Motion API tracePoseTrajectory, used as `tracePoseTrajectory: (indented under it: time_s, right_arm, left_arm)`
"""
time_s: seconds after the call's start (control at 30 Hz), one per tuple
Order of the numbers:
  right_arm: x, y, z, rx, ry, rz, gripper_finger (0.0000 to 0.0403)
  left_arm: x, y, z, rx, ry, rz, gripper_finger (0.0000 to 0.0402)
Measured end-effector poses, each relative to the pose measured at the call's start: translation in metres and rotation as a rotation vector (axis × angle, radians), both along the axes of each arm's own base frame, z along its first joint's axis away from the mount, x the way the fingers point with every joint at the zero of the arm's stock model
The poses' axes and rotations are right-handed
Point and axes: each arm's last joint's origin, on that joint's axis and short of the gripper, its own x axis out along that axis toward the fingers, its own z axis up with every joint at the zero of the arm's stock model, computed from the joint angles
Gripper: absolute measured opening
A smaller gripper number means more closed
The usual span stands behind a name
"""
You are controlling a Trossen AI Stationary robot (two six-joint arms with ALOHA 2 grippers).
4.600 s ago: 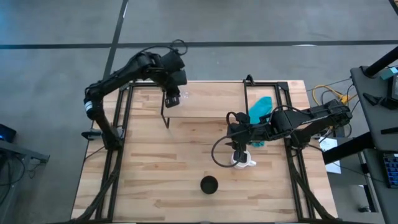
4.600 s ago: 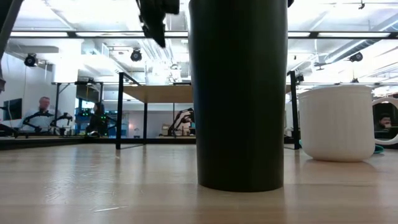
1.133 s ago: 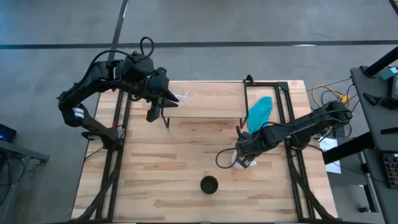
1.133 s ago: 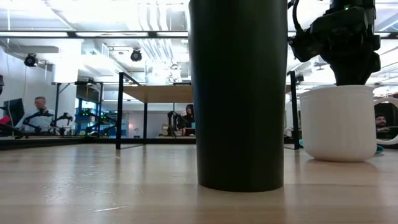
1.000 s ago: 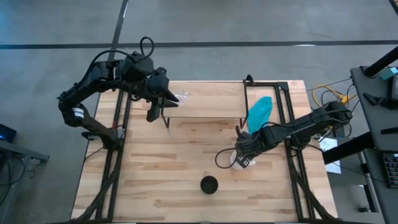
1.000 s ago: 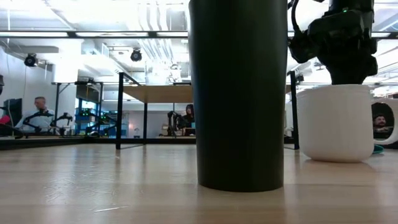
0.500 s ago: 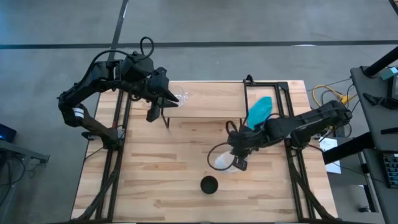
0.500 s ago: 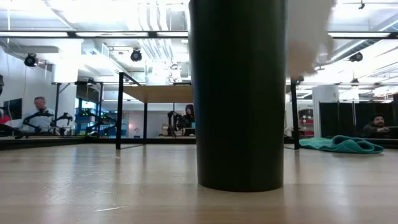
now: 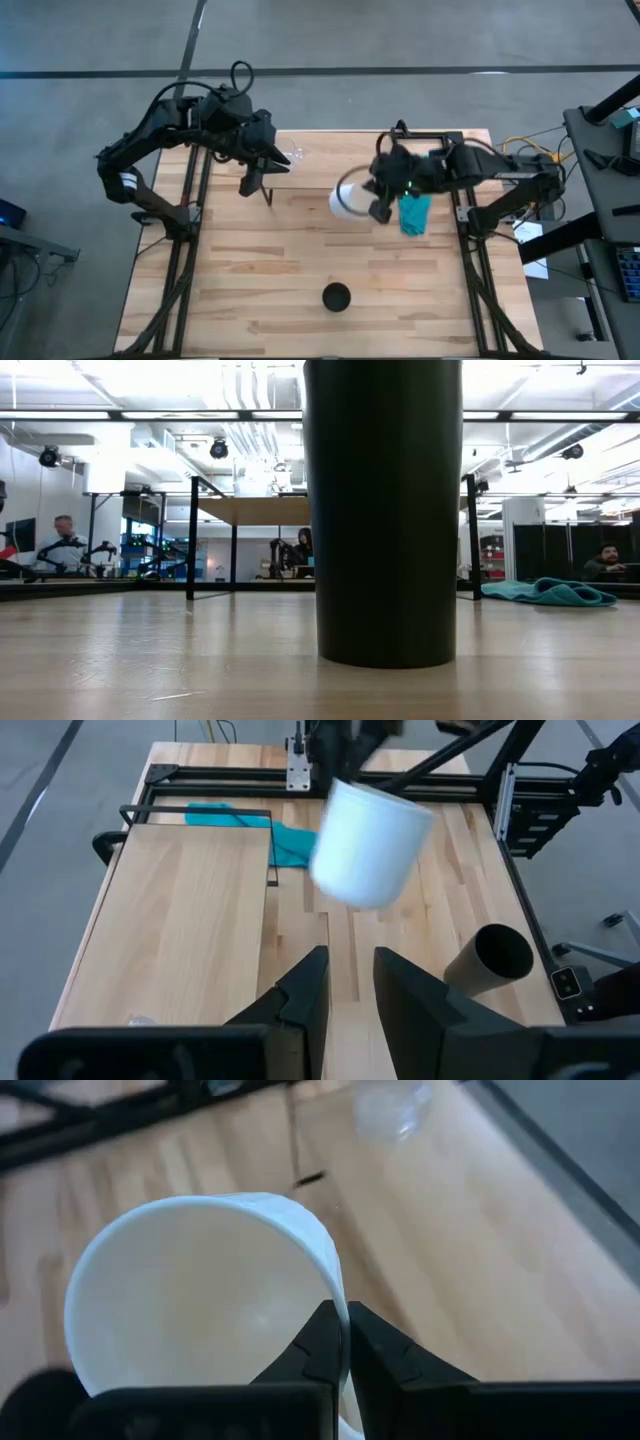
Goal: Stack small to large cups/mugs on shelf
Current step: Put the white mug on the shelf
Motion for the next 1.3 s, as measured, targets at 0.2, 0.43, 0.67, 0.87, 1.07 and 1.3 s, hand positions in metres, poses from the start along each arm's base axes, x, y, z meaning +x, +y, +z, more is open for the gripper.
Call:
tracePoseTrajectory:
  time_s: [0.2, 0.43, 0.67, 0.87, 1.07, 1.3]
  right_arm:
    - [-0.002, -0.026, 0.013, 0.009, -0.035, -0.053, 0.0009]
    - [0.003, -0.053, 0.004, 0.001, 0.041, -0.089, 0.0009]
    - [0.033, -0.078, -0.024, 0.032, 0.122, -0.056, 0.0009]
    - [0.053, -0.098, -0.032, 0.010, 0.119, -0.038, 0.0009]
    - [0.073, -0.121, -0.029, 0.003, 0.122, -0.039, 0.0009]
    - [0.077, -0.145, -0.023, 0.063, 0.266, -0.086, 0.0009]
  left_arm:
    - [0.012, 0.002, -0.007, -0.006, 0.032, 0.001, 0.0068]
    - [0.019, 0.004, -0.010, 0.030, 0.033, -0.026, 0.0068]
    - [0.031, 0.007, -0.010, 0.060, -0.016, -0.007, 0.0068]
    - [0.040, 0.009, -0.016, 0.083, 0.008, -0.027, 0.0068]
    - [0.049, 0.010, -0.022, 0.214, 0.025, -0.130, 0.0068]
    - [0.056, 0.013, -0.027, 0.249, 0.057, -0.099, 0.0068]
